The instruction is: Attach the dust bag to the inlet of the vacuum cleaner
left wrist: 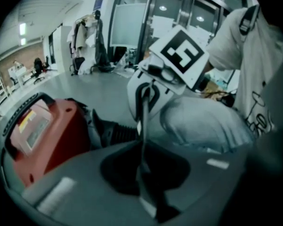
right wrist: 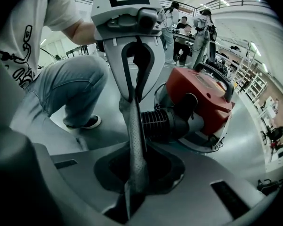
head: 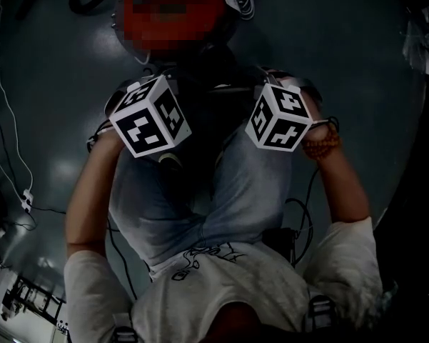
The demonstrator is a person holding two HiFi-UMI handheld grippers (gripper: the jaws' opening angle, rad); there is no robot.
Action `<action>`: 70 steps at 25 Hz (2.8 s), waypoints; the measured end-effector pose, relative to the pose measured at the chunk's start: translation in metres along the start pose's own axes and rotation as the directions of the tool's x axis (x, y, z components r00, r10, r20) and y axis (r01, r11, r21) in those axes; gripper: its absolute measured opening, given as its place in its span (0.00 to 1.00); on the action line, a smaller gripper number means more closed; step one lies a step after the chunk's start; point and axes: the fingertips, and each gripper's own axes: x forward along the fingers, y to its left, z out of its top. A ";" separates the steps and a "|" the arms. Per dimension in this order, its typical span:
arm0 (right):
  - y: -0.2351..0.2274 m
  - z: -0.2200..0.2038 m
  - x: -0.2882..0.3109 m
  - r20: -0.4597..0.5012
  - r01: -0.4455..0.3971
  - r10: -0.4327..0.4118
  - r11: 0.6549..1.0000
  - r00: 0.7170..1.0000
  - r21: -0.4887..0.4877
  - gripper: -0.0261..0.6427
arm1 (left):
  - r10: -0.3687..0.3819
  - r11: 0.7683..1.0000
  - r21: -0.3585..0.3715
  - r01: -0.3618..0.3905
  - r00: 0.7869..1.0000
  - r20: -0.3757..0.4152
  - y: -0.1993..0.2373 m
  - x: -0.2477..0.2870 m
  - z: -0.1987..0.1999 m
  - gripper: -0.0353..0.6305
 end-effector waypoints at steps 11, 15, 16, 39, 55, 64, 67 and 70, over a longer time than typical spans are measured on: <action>-0.006 0.010 0.006 0.040 0.043 -0.043 0.999 0.998 -0.002 0.09 | 0.073 0.997 0.000 -0.073 0.997 0.011 0.010 -0.007 -0.010 0.11; -0.007 0.021 0.001 0.045 0.064 -0.063 0.998 0.997 -0.014 0.09 | 0.091 0.994 -0.058 -0.088 0.995 0.044 0.015 -0.009 -0.021 0.11; -0.006 0.021 0.001 0.050 0.060 -0.059 0.998 0.997 -0.004 0.09 | 0.100 0.994 -0.055 -0.098 0.994 0.042 0.016 -0.009 -0.021 0.11; -0.010 0.006 0.010 0.155 0.045 -0.068 0.988 0.986 0.150 0.10 | 0.183 0.982 0.043 -0.184 0.983 0.024 0.028 -0.014 0.001 0.10; -0.012 0.001 0.011 0.148 0.070 -0.093 0.986 0.985 0.152 0.12 | 0.196 0.977 0.087 -0.197 0.980 0.024 0.028 -0.013 0.008 0.09; -0.023 0.013 0.004 0.082 0.135 -0.135 0.991 0.987 -0.002 0.14 | 0.185 0.983 0.011 -0.186 0.981 0.055 0.027 -0.013 -0.012 0.09; -0.024 0.011 0.003 0.091 0.132 -0.134 0.991 0.987 0.021 0.14 | 0.196 0.980 0.020 -0.197 0.979 0.056 0.029 -0.014 -0.009 0.09; -0.022 0.006 0.004 0.116 0.117 -0.126 0.990 0.985 0.077 0.14 | 0.207 0.978 0.022 -0.209 0.976 0.069 0.032 -0.015 -0.001 0.09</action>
